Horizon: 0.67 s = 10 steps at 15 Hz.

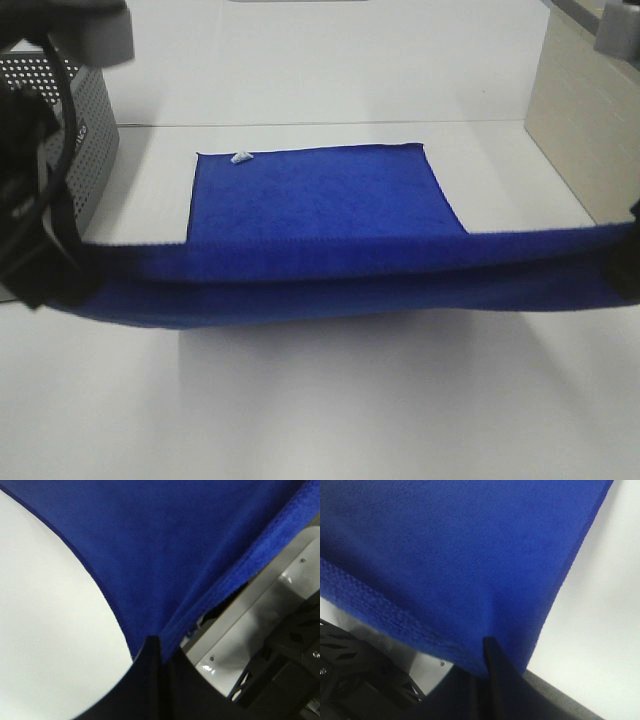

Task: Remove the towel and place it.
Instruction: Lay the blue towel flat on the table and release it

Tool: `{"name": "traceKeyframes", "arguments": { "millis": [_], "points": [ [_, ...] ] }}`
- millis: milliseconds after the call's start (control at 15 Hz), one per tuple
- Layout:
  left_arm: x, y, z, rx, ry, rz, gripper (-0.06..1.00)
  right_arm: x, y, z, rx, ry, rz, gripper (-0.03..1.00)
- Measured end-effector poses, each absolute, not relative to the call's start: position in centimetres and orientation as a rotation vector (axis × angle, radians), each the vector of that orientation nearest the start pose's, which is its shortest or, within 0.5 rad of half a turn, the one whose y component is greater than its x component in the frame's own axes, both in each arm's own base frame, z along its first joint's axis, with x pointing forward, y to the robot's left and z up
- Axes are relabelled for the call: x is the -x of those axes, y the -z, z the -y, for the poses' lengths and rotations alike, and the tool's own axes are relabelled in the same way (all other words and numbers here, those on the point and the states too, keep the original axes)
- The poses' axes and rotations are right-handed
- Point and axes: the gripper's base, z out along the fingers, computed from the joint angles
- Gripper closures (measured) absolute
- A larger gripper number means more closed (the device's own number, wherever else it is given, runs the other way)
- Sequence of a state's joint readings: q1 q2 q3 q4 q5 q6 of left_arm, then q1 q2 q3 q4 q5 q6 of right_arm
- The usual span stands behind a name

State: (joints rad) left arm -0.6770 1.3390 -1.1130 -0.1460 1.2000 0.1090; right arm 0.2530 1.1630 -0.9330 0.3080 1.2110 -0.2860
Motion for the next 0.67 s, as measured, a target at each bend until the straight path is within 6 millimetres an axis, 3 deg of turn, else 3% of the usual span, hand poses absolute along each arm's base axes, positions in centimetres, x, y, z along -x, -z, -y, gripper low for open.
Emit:
{"name": "traceKeyframes", "arguments": {
  "millis": [333,667],
  "points": [
    [-15.1,-25.7,16.3,-1.095,0.358,-2.959,0.94,-15.2,-25.6,-7.5,0.604,-0.596,-2.963,0.95],
    [-13.0,-22.7,15.7,-1.026,0.474,-3.115,0.94,-12.4,-22.3,-7.2,0.547,-0.696,-3.089,0.95]
  ]
}}
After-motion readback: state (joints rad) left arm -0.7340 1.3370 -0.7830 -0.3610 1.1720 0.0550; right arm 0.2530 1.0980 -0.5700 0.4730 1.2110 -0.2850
